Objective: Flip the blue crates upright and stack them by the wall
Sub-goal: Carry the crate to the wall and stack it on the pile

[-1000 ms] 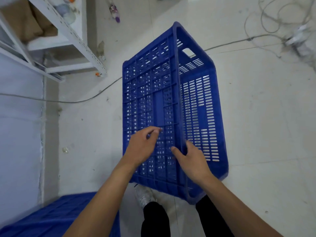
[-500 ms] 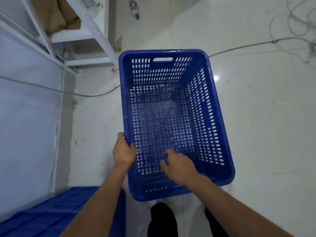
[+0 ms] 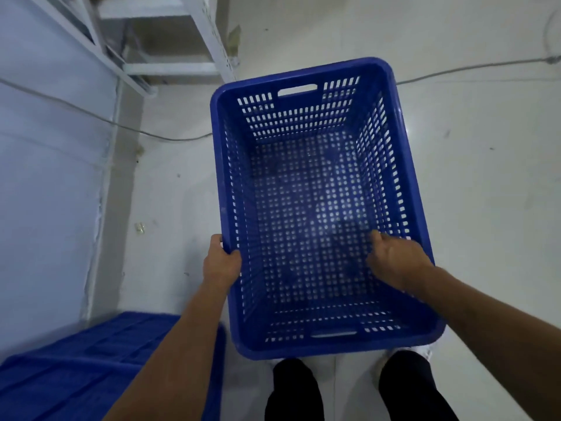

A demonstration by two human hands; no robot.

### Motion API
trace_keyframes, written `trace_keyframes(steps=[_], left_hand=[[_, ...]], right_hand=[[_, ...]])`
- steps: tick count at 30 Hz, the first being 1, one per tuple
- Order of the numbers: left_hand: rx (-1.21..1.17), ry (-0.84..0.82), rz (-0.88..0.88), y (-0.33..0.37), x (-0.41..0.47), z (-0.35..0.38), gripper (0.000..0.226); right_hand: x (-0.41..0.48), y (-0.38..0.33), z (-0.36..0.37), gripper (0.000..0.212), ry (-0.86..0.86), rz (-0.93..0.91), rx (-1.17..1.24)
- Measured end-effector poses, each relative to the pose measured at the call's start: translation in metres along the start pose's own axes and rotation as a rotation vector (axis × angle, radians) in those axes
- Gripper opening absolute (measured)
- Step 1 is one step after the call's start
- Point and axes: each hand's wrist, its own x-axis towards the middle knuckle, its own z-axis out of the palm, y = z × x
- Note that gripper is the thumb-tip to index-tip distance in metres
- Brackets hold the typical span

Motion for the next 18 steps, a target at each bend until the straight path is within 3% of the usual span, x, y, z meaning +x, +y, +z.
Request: trace_keyframes(steps=[3, 8, 12, 18], left_hand=[[0.027, -0.003, 0.018, -0.003, 0.003, 0.0, 0.024], [0.255, 0.044, 0.064, 0.013, 0.02, -0.014, 0.021], [0.314, 0.081, 0.069, 0.034, 0.038, -0.023, 0.023], [0.331, 0.047, 0.026, 0.042, 0.05, -0.015, 0.034]], right_hand=[[0.012, 0.019, -0.009, 0.012, 0.139, 0.045, 0.056], [0.026, 0.046, -0.039, 0.019, 0.398, 0.171, 0.112], [0.036, 0.059, -0.053, 0.034, 0.351, 0.362, 0.306], [0.052, 0.064, -0.059, 0.039, 0.245, 0.438, 0.329]])
